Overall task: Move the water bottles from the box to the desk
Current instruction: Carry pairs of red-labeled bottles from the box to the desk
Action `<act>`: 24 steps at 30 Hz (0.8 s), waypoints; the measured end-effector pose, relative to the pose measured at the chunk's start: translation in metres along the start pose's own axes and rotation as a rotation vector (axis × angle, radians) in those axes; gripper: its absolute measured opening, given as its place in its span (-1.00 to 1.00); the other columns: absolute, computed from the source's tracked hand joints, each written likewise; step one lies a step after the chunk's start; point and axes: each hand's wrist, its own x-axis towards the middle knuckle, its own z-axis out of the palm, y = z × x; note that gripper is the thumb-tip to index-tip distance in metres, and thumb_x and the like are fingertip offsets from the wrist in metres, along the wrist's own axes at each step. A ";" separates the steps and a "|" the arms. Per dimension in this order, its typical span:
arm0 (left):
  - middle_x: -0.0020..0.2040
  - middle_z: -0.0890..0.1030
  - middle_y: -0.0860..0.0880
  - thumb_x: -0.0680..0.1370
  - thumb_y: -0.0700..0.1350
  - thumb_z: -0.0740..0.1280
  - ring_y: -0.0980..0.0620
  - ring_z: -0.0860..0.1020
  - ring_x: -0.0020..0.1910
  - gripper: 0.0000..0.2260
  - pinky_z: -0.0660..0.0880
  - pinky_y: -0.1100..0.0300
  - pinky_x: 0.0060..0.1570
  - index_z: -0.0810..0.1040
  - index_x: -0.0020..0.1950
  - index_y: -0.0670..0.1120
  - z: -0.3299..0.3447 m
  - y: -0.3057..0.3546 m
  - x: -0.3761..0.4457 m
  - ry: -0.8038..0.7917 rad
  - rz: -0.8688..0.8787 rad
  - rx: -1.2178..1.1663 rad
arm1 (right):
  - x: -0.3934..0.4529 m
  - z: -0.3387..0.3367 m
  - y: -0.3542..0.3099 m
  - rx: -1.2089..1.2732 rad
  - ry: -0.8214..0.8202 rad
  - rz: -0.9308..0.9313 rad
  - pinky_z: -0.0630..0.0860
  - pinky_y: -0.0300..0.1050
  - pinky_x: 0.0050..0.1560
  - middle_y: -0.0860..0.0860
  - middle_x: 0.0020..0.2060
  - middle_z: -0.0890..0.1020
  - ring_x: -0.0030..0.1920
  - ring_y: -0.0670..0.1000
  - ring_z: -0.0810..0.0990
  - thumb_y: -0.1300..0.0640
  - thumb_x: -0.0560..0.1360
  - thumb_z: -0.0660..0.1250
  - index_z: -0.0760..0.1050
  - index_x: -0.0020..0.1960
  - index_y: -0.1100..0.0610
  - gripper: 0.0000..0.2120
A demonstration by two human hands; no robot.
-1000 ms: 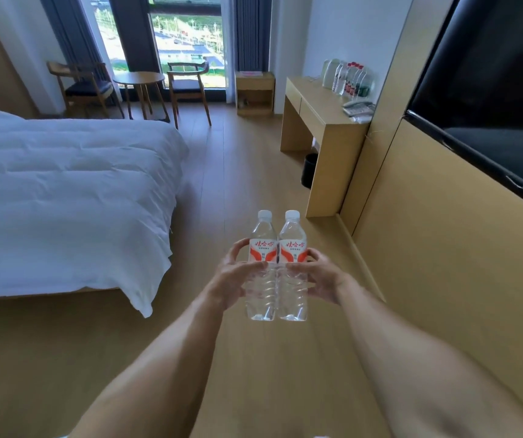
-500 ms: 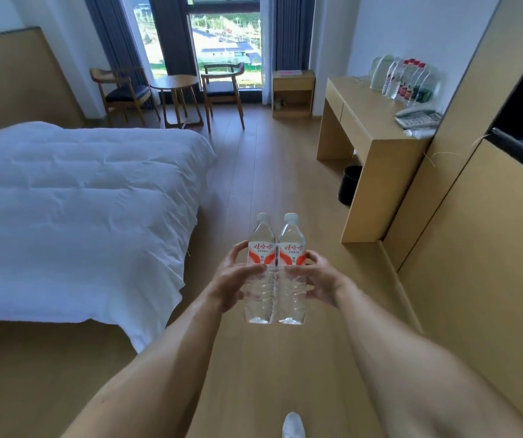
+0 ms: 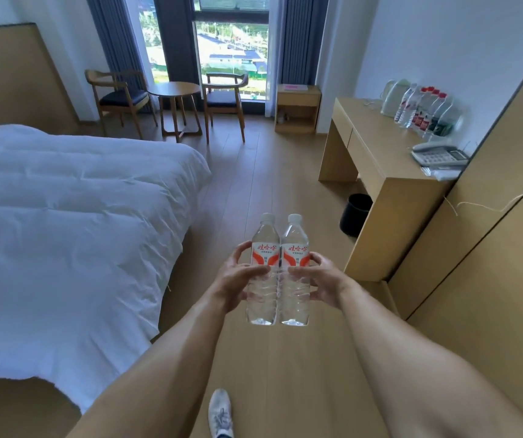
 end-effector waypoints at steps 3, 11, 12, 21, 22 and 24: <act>0.17 0.63 -0.20 0.43 -0.28 0.54 -0.22 0.68 0.07 -0.30 0.57 -0.33 0.10 0.35 0.46 0.12 -0.007 0.014 0.054 -0.026 -0.013 -0.006 | 0.047 -0.005 -0.019 -0.003 0.036 0.003 0.61 0.20 -0.03 0.15 0.12 0.66 0.10 0.17 0.66 0.29 0.38 0.54 0.38 0.37 0.10 -0.37; 0.16 0.64 -0.22 0.42 -0.31 0.54 -0.25 0.68 0.08 -0.33 0.57 -0.37 0.07 0.40 0.39 0.16 -0.033 0.070 0.216 -0.106 -0.080 -0.018 | 0.181 -0.010 -0.094 0.006 0.149 0.019 0.54 0.35 0.17 0.16 0.15 0.65 0.16 0.20 0.64 0.28 0.39 0.55 0.40 0.33 0.07 -0.41; 0.13 0.66 -0.21 0.42 -0.31 0.54 -0.24 0.69 0.06 -0.34 0.58 -0.37 0.04 0.41 0.38 0.17 -0.038 0.080 0.236 -0.120 -0.079 -0.017 | 0.197 -0.009 -0.103 0.016 0.160 0.012 0.52 0.37 0.19 0.16 0.15 0.64 0.16 0.20 0.64 0.28 0.39 0.55 0.40 0.33 0.07 -0.41; 0.16 0.65 -0.20 0.34 -0.23 0.59 -0.23 0.67 0.09 -0.29 0.62 -0.29 -0.03 0.41 0.38 0.17 -0.054 0.142 0.374 -0.211 -0.071 0.012 | 0.310 -0.016 -0.177 0.033 0.225 -0.017 0.51 0.39 0.21 0.18 0.15 0.65 0.18 0.23 0.63 0.27 0.37 0.56 0.45 0.31 0.11 -0.43; 0.17 0.64 -0.20 0.35 -0.23 0.59 -0.23 0.66 0.10 -0.29 0.62 -0.29 -0.02 0.41 0.39 0.17 -0.054 0.146 0.388 -0.214 -0.072 0.013 | 0.322 -0.019 -0.183 0.030 0.228 -0.017 0.52 0.38 0.20 0.17 0.14 0.65 0.17 0.22 0.63 0.26 0.36 0.57 0.45 0.31 0.10 -0.43; 0.18 0.63 -0.20 0.35 -0.23 0.59 -0.24 0.66 0.11 -0.29 0.62 -0.29 -0.01 0.40 0.40 0.17 -0.053 0.154 0.417 -0.216 -0.076 0.011 | 0.348 -0.026 -0.196 0.030 0.230 -0.019 0.55 0.35 0.16 0.16 0.13 0.66 0.15 0.20 0.64 0.25 0.35 0.58 0.46 0.31 0.09 -0.42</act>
